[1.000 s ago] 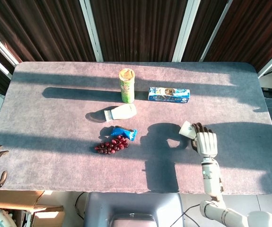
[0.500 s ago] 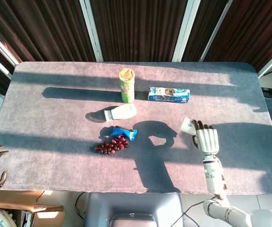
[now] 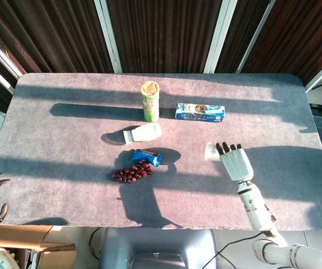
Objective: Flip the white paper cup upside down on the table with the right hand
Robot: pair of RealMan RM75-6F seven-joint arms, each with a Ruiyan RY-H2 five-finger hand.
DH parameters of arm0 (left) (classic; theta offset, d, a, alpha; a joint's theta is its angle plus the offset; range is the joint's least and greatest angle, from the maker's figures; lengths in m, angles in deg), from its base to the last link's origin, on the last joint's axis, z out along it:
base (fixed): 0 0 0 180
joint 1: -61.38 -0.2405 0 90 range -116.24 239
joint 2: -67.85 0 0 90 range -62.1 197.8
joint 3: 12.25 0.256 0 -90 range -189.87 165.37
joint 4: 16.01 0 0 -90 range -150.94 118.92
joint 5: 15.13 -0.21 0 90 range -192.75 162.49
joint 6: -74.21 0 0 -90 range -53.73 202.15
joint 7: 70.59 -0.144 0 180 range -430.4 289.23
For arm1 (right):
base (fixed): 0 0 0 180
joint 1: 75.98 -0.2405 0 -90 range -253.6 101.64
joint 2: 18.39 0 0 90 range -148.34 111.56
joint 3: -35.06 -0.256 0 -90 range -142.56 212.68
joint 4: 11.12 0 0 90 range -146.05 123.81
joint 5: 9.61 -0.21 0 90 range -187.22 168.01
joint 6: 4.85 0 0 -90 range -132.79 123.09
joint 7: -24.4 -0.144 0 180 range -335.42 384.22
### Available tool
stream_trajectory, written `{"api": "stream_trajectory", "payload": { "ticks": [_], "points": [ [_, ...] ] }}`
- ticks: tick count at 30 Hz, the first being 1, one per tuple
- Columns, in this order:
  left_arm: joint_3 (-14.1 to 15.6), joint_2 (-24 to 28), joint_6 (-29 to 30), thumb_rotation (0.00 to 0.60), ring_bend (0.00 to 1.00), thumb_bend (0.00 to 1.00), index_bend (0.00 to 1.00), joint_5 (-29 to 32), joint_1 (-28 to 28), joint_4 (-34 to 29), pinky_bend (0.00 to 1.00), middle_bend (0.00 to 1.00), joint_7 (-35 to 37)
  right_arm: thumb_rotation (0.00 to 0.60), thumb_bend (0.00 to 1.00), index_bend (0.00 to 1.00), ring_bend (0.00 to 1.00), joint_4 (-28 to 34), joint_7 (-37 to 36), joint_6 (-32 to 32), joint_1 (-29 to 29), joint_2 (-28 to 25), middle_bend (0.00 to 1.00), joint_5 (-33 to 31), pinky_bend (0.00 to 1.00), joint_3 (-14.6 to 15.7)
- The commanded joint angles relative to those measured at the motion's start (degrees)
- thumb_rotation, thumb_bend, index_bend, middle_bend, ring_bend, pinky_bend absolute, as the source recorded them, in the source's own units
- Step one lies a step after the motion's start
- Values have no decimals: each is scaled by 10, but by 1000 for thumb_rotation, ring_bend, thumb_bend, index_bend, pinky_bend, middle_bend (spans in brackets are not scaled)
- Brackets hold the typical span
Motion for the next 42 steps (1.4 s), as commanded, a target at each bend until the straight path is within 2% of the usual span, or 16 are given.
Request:
{"api": "stream_trajectory", "payload": {
  "ticks": [1, 6, 10, 19, 27, 31, 37, 42],
  "points": [
    [0, 1, -2, 600, 0, 484, 211, 3, 0, -1, 131, 89, 0, 600, 998, 689, 553, 117, 148, -33, -24, -108, 514, 31, 663, 38],
    [0, 2, -5, 600, 0, 484, 211, 4, 1, -3, 132, 90, -1, 600, 998, 690, 546, 139, 215, -81, -42, -158, 515, 30, 654, 64],
    [2, 4, -10, 600, 0, 484, 212, 5, 2, -7, 133, 90, -3, 600, 998, 689, 532, 133, 219, -129, -61, -176, 515, 30, 642, 79],
    [2, 7, -15, 600, 0, 484, 211, 9, 3, -10, 136, 90, -3, 600, 979, 638, 496, 65, 215, -176, -90, -143, 515, 33, 617, 92],
    [2, 8, -16, 600, 3, 483, 211, 11, 3, -12, 139, 91, -3, 600, 797, 558, 411, 28, 194, -179, -96, -113, 500, 30, 555, 94],
    [3, 8, -14, 600, 3, 483, 211, 6, 3, -13, 139, 91, -5, 600, 755, 496, 384, 17, 178, -168, -93, -105, 469, 29, 534, 93],
    [3, 8, -13, 600, 3, 484, 212, 7, 2, -12, 139, 91, -4, 600, 635, 361, 275, 16, 108, -145, -82, -96, 373, 31, 444, 87],
    [3, 8, -12, 600, 3, 484, 212, 6, 2, -12, 139, 91, -4, 600, 519, 244, 152, 24, 33, -141, -75, -100, 242, 26, 330, 82]
  ]
}}
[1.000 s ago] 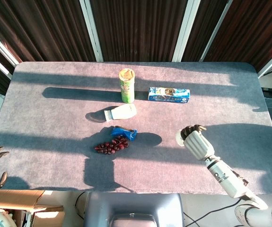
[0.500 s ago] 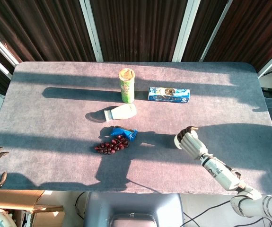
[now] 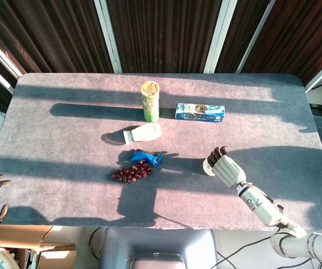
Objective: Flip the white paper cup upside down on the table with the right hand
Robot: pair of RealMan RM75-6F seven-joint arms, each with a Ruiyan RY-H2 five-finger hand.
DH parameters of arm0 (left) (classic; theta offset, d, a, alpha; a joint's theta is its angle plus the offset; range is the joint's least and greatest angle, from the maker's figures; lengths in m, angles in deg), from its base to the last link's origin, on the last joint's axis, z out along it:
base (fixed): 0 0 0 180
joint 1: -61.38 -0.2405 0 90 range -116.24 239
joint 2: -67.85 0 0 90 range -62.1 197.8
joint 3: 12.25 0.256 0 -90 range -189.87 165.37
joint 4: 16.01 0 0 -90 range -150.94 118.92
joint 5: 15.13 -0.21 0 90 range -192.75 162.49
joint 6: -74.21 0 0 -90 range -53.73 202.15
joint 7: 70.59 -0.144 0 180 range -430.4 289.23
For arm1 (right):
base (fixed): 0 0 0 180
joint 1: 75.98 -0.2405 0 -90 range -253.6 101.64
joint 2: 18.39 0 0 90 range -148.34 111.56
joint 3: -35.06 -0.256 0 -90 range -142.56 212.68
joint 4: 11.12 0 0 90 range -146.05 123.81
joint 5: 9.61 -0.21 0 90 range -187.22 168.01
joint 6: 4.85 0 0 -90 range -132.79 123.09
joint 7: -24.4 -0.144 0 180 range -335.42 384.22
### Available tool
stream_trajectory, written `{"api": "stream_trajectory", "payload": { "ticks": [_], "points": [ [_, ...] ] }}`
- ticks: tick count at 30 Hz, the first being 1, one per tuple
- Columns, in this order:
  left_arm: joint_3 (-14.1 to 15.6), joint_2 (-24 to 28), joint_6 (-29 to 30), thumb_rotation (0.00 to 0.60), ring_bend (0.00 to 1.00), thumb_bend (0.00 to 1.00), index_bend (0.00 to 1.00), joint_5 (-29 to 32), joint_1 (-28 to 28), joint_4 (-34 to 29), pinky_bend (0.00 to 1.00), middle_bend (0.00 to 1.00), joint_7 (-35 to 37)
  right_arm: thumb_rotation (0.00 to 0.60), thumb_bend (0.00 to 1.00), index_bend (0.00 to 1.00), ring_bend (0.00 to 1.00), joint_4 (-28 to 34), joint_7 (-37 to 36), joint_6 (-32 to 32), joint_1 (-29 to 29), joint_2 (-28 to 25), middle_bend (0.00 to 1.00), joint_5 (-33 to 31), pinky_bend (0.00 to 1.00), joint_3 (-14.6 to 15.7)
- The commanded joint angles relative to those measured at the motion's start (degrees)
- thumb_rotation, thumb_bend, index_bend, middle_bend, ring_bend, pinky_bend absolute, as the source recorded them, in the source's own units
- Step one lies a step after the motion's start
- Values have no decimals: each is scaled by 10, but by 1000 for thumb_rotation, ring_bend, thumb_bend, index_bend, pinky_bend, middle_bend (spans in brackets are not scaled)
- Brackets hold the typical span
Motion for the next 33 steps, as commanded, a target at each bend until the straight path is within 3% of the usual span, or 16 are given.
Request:
{"api": "stream_trajectory", "payload": {
  "ticks": [1, 8, 18, 23, 33],
  "points": [
    [0, 0, -1, 600, 3, 484, 211, -1, 0, 0, 139, 91, 0, 600, 498, 230, 134, 5, -53, 7, 8, -3, 222, -4, 311, -5],
    [0, 0, -1, 600, 3, 483, 211, 0, 0, 0, 139, 91, -2, 600, 362, 131, 1, 46, -162, 43, 24, -26, 84, -1, 164, -24],
    [-7, -9, 8, 600, 4, 483, 211, 12, -3, -2, 139, 93, -26, 600, 302, 92, 2, 130, -253, 241, 121, -69, 88, 50, 154, -36],
    [-11, -15, 14, 600, 3, 483, 211, 19, -5, -3, 140, 94, -43, 600, 301, 86, 2, 170, -305, 298, 166, -84, 99, 59, 155, -31],
    [-17, -26, 27, 600, 3, 483, 211, 20, -8, -2, 138, 94, -69, 600, 302, 89, 15, 178, -368, 359, 231, -94, 99, 69, 162, -9]
  ]
}}
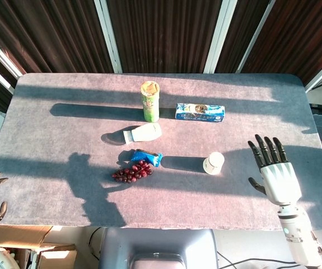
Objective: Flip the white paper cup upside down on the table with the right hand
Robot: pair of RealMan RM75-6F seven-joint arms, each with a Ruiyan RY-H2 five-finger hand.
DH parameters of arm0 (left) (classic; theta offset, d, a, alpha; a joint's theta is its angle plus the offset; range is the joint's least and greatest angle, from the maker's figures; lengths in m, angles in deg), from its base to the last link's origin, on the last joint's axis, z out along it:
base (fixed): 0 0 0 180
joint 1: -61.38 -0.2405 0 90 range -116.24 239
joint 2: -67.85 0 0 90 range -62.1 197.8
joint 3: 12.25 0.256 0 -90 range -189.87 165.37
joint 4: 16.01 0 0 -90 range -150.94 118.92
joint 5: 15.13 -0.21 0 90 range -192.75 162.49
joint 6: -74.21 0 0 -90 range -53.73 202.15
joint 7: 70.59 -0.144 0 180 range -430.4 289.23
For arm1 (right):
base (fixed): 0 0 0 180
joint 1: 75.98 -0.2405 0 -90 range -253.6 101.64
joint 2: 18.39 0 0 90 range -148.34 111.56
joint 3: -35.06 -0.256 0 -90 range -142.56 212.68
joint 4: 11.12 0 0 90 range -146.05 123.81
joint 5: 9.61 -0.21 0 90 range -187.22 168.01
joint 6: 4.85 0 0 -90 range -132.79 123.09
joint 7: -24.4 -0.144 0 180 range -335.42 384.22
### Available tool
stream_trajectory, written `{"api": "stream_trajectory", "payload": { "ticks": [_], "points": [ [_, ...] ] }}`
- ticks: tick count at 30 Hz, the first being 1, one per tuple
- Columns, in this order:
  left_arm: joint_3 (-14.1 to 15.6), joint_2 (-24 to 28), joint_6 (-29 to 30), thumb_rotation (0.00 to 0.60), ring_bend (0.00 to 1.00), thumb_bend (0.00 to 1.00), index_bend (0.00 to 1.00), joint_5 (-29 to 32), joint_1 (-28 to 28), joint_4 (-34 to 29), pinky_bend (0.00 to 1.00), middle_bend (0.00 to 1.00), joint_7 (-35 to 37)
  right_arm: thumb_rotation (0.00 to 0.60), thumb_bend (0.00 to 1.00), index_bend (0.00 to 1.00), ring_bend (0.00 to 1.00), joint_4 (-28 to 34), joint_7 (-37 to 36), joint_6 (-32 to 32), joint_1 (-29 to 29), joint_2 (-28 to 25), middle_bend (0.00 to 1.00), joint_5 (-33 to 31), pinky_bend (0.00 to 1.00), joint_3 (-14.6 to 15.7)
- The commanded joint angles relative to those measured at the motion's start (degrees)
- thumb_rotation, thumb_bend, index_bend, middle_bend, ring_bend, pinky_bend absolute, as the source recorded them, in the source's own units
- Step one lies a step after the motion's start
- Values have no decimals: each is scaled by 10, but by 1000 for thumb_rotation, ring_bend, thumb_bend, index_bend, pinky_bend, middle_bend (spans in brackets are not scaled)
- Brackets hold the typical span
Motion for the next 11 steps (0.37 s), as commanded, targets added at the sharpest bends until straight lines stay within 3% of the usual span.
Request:
{"api": "stream_trajectory", "payload": {
  "ticks": [1, 11],
  "points": [
    [-3, -6, 8, 600, 3, 483, 211, 0, -2, 2, 138, 94, -8, 600, 302, 89, 14, 2, -34, 15, 31, -10, 99, -2, 162, 12],
    [-3, -4, 3, 600, 4, 483, 212, 0, -2, 1, 138, 94, -4, 600, 301, 90, 14, 1, -34, -20, 36, -18, 99, -15, 163, 7]
  ]
}}
